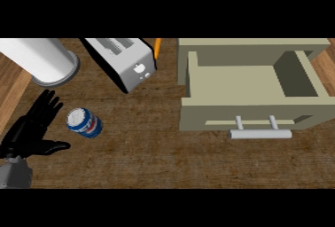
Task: Pick up the can, place it into the drawer and close the drawer
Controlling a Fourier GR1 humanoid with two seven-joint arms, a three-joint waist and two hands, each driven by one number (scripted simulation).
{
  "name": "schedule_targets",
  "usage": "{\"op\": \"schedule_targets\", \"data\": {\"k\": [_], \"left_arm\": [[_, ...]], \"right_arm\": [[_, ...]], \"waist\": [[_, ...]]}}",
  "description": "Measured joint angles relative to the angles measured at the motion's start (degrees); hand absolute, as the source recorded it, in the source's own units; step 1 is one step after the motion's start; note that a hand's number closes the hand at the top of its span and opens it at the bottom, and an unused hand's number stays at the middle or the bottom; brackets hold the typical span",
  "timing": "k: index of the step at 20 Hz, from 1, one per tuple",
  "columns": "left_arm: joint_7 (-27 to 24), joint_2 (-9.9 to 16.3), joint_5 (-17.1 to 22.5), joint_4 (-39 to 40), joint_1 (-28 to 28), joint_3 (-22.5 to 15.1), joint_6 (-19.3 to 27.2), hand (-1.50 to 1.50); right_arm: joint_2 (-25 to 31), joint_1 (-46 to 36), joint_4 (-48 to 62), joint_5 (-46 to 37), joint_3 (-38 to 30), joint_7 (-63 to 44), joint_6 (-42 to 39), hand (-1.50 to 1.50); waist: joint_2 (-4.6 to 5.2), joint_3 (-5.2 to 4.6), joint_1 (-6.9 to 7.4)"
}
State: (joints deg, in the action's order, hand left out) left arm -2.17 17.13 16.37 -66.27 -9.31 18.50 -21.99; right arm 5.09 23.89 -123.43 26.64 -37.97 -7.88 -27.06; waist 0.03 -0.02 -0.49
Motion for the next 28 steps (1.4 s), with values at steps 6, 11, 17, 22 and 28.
{"op": "schedule_targets", "data": {"k": [6,11,17,22,28], "left_arm": [[-6.7,1.4,-2.9,11.6,-3.6,0.6,-0.5,-1.5],[-13.7,1.6,-6.0,21.6,-6.3,-0.2,-1.3,-1.5],[-20.3,2.9,-7.9,34.3,-10.6,0.3,-3.0,-1.5],[-23.8,1.9,-8.7,39.2,-12.1,-0.2,-3.0,-1.5],[-27.3,1.8,-9.4,47.1,-16.0,0.1,-3.7,-1.5]], "right_arm": [[-0.9,0.3,-1.0,1.4,-1.8,-0.8,-1.8,-1.5],[-0.9,-0.4,-1.7,2.0,-2.7,-2.8,-1.9,-1.5],[-1.7,-0.8,-2.7,1.6,-2.4,-3.4,-1.7,-1.5],[-1.1,-1.5,-1.9,3.2,-4.3,-4.2,-2.7,-1.5],[-1.6,-2.1,-1.5,3.5,-4.8,-4.6,-3.8,-1.5]], "waist": [[0.0,-0.02,-0.1],[0.06,-0.02,-0.19],[0.12,-0.04,-0.35],[0.07,-0.03,-0.24],[0.18,-0.06,-0.48]]}}
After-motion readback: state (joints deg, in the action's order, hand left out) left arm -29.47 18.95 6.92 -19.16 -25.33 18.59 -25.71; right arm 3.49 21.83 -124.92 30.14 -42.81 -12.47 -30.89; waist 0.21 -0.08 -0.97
